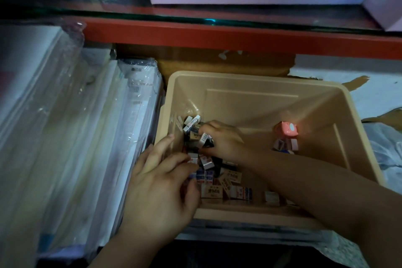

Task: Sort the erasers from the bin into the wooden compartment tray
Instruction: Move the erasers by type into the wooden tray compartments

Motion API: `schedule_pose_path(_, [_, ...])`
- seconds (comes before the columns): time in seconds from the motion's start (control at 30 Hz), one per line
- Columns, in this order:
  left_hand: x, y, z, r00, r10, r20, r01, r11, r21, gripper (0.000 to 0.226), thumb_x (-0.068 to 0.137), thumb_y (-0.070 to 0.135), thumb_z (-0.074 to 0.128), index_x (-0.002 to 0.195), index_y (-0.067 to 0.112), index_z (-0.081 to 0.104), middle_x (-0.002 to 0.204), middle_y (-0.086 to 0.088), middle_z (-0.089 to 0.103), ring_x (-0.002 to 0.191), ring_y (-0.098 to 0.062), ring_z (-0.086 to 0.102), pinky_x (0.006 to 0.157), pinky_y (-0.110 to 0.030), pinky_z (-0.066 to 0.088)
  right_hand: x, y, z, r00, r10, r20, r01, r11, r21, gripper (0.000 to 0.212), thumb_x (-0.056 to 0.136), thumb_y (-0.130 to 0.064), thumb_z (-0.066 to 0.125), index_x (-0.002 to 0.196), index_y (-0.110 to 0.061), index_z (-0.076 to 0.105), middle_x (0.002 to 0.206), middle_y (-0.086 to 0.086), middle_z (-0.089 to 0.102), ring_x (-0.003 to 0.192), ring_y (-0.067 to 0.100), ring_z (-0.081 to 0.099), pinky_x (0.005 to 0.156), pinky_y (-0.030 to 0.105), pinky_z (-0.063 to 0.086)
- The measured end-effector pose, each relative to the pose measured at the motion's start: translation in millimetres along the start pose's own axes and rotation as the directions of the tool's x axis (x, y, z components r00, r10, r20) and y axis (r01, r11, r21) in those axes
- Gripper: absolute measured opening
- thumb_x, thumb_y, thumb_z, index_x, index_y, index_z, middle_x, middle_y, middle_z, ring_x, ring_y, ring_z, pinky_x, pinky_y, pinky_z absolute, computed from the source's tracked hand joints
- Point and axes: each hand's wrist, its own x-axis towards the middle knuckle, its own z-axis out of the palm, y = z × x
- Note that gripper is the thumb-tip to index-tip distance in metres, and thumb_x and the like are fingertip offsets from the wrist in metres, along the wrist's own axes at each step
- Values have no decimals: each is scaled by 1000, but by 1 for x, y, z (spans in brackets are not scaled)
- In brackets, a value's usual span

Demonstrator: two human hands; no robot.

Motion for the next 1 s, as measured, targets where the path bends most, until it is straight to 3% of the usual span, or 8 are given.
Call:
schedule_pose_path(0.17, [0, -1, 0, 1000, 17, -23, -17, 1000, -3, 31, 70, 29, 45, 75, 18, 74, 86, 5, 70, 116, -22, 43, 90, -35, 34, -2, 7, -7, 1000, -21, 10, 20, 995, 97, 39, 81, -28, 64, 116, -15, 53, 120, 5, 51, 107, 20, 50, 81, 26, 38])
schedule_pose_path(0.33, [-1, -2, -1, 998, 49, -49, -48, 999, 12, 32, 69, 29, 44, 74, 17, 73, 83, 6, 70, 114, -21, 43, 91, -32, 31, -17, 1, -40, 997, 43, 57, -62, 918, 392, 28, 81, -19, 65, 103, -18, 48, 102, -4, 46, 93, 11, 45, 66, 17, 33])
schedule_pose_path(0.5, [-3, 1, -1, 998, 38, -40, -35, 997, 76, 34, 71, 31, 42, 78, 18, 73, 88, 3, 70, 113, -18, 42, 93, -34, 28, -53, -23, -93, 992, 61, -114, -10, 917, 399, 35, 80, -13, 66, 111, -9, 51, 103, -4, 46, 92, 12, 47, 69, 4, 35])
schedule_pose_path(0.6, [-8, 20, -18, 998, 56, -6, -55, 992, 110, 36, 71, 33, 40, 81, 20, 72, 90, 2, 70, 106, -18, 47, 95, -35, 27, -83, -55, -138, 970, 8, -244, 83, 929, 360, 27, 79, -12, 66, 99, -22, 50, 92, -14, 47, 84, 0, 48, 68, 0, 36])
schedule_pose_path(0.67, [-13, 44, -40, 991, 136, -19, -135, 989, 64, 35, 69, 36, 42, 80, 22, 72, 86, 5, 69, 96, -14, 51, 93, -31, 30, -102, -81, -165, 946, -48, -321, 158, 932, 327, 33, 78, -10, 66, 87, -33, 45, 86, -19, 46, 75, -11, 50, 65, 0, 37])
schedule_pose_path(0.83, [-36, 88, -141, 927, 306, -215, -328, 942, -72, 23, 74, 35, 51, 80, 27, 71, 80, 13, 68, 76, -6, 60, 77, -17, 42, -132, -157, -215, 880, -131, -456, 282, 918, 280, 35, 76, -10, 68, 80, -36, 44, 79, -16, 48, 65, -14, 47, 63, 3, 36])
schedule_pose_path(0.93, [-50, 74, -206, 865, 282, -415, -314, 949, -9, 16, 86, 34, 48, 88, 27, 62, 79, 10, 68, 77, -7, 57, 73, -20, 43, -132, -214, -229, 859, -206, -469, 349, 906, 242, 29, 77, -18, 67, 77, -36, 44, 75, -17, 50, 62, -15, 47, 63, 4, 35])
schedule_pose_path(1.0, [-57, 51, -239, 815, 213, -539, -220, 974, 53, 23, 91, 34, 43, 88, 22, 62, 79, 12, 63, 79, -8, 54, 74, -21, 40, -125, -254, -231, 845, -277, -456, 406, 889, 212, 28, 79, -20, 65, 79, -36, 43, 73, -17, 48, 61, -17, 46, 62, 3, 34])
